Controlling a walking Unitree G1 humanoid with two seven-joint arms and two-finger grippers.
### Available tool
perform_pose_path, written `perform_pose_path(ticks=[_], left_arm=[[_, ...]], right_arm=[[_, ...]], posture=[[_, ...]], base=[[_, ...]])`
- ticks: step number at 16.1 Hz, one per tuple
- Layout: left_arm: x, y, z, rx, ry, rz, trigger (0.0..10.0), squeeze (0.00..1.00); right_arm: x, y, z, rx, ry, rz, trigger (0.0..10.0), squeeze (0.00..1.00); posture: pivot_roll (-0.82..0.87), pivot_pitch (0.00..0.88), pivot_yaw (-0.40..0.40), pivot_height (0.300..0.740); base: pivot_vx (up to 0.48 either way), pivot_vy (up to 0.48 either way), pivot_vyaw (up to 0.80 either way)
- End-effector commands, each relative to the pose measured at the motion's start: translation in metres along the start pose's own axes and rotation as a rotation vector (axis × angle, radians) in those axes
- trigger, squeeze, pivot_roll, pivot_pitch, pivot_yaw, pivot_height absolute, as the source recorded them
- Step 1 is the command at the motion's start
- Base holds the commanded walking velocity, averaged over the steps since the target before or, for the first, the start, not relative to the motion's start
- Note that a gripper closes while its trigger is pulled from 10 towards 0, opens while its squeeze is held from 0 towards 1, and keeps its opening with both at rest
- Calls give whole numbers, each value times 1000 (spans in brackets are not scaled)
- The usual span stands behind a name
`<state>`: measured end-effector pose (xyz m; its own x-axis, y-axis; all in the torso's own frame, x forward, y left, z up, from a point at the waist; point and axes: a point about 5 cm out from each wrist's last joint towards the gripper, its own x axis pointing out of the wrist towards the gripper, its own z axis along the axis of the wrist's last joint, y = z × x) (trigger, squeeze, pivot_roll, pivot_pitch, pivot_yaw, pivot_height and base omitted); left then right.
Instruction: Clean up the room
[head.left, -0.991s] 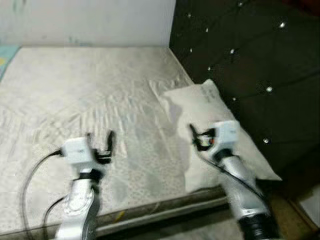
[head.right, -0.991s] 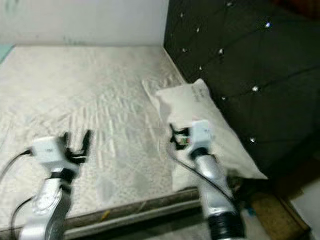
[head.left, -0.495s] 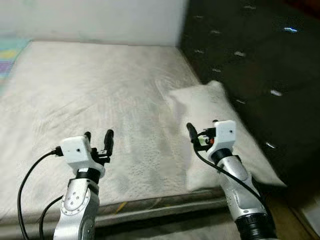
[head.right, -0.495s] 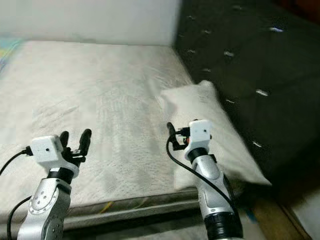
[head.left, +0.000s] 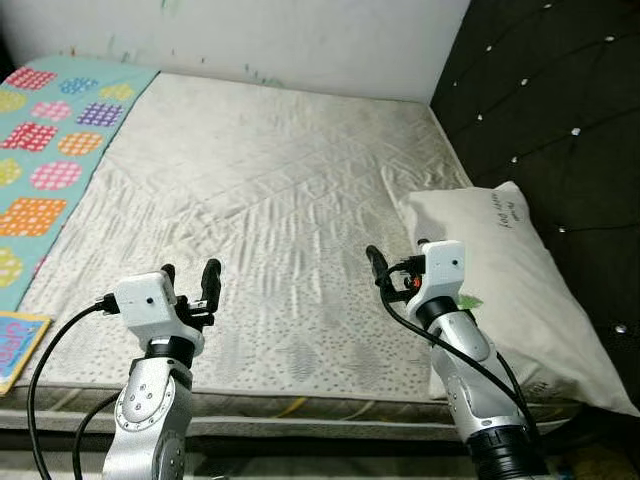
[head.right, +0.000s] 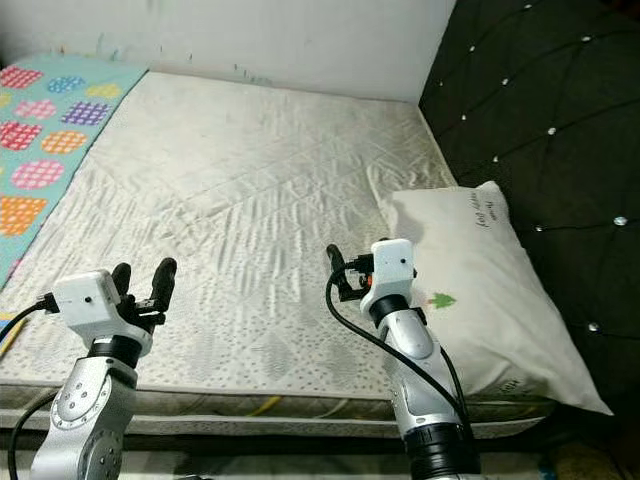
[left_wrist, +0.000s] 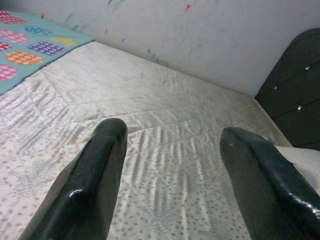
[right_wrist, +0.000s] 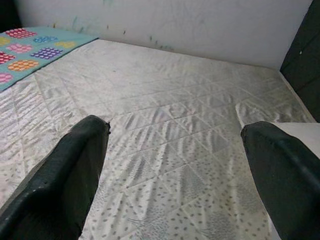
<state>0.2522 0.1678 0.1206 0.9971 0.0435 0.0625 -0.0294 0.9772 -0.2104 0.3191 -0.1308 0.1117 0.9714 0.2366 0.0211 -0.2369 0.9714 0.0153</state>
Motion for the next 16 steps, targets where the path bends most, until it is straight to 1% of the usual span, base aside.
perform_pose_path(ticks=[1, 4, 6, 8, 10, 12, 14, 16], left_arm=[[2, -1, 1, 7, 4, -8, 10000, 0], [-4, 4, 8, 17, -7, 29, 10000, 0], [-6, 3, 7, 17, -8, 35, 10000, 0], [-3, 0, 3, 9, -4, 32, 10000, 0], [-2, -2, 2, 2, -3, 27, 10000, 0], [-1, -3, -1, 7, 16, 4, 10000, 0], [2, -6, -1, 11, 15, -12, 10000, 0], [6, -6, 0, 7, 7, -8, 10000, 0]], right_arm=[[3, -9, 6, -8, -14, -20, 10000, 0], [3, -13, 7, -10, -17, -30, 10000, 0], [3, -6, 6, -18, -13, 3, 10000, 0], [4, 0, 7, -33, -15, 31, 10000, 0], [5, 0, 6, -50, -9, 38, 10000, 0], [6, 5, 7, -77, -1, 49, 10000, 0], [7, 9, 8, -82, -11, 63, 10000, 0], [5, 10, 1, -69, -3, 52, 10000, 0]], posture=[[-8, 110, -88, 740], [16, 125, -84, 740], [7, 123, -100, 740], [0, 114, -115, 740], [-8, 102, -125, 740], [-31, 98, -139, 740], [-27, 92, -125, 740], [-17, 88, -110, 740]], base=[[0, 337, 0], [0, 344, 0], [0, 343, 0], [0, 354, 0], [0, 360, 0], [0, 383, 0], [0, 413, 0], [0, 450, 0]])
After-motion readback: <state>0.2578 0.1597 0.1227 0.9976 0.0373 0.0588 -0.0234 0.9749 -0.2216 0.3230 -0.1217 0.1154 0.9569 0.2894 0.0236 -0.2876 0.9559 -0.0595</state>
